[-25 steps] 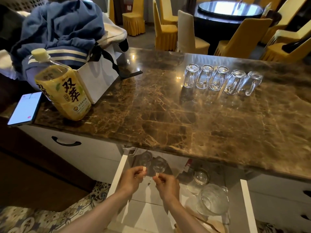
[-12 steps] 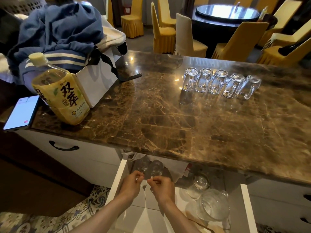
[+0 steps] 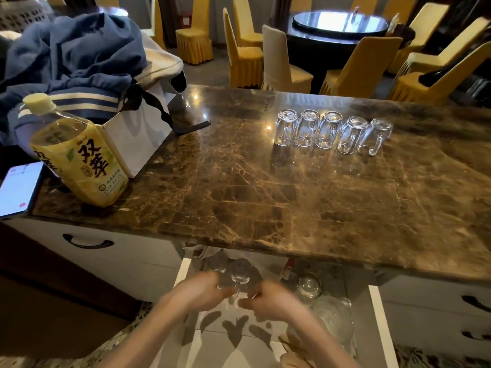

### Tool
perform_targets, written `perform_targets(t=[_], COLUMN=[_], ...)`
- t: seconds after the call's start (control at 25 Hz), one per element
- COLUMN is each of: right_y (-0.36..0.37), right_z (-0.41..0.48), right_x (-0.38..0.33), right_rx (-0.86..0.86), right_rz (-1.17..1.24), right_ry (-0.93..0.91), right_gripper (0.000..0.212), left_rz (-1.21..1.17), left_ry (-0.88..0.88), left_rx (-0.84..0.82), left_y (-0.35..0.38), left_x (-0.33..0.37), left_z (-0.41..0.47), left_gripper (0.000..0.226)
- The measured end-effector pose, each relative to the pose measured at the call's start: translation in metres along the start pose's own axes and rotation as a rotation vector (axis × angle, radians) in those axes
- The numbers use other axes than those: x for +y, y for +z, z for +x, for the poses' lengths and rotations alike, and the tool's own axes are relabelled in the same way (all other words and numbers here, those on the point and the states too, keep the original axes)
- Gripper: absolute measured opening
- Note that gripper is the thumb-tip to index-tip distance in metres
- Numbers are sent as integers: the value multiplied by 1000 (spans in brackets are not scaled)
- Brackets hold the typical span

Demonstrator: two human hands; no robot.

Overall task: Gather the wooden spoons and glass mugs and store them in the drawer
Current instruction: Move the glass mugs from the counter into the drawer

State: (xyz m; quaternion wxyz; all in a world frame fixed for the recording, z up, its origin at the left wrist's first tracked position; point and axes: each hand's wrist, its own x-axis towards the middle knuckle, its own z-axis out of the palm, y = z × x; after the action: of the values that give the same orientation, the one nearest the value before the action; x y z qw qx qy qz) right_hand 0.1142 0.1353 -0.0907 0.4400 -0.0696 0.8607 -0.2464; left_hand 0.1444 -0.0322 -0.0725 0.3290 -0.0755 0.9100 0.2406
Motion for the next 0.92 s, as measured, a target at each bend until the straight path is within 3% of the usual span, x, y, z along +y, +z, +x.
perform_targets(t=[0.12, 0.24, 0.48, 0.56, 0.64, 0.76, 0.92], right_y=[-41, -86, -152, -172, -188, -207, -231], right_z=[-34, -64, -60, -49, -36, -14, 16], right_x=[0, -7, -28, -32, -35, -40, -43], right_rx=[45, 125, 430, 556, 678, 814, 923], right_rz=[16, 112, 247, 372, 452, 497, 514], right_ry=[-101, -207, -353, -379, -387, -380, -360], right_gripper=[32, 22, 20, 20, 16, 16, 36], left_rz=[-20, -243, -577, -644, -712, -789, -837], left_ry=[132, 303, 556, 578, 553, 507, 455], left_rx=[-17, -48, 374, 547, 621, 641, 646], left_y=[-33, -62, -104, -116, -126, -141, -152], left_x=[23, 47, 92, 110, 123, 132, 139], left_z=[-20, -31, 11, 30, 48, 74, 110], left_gripper=[48, 42, 13, 8, 8, 12, 15])
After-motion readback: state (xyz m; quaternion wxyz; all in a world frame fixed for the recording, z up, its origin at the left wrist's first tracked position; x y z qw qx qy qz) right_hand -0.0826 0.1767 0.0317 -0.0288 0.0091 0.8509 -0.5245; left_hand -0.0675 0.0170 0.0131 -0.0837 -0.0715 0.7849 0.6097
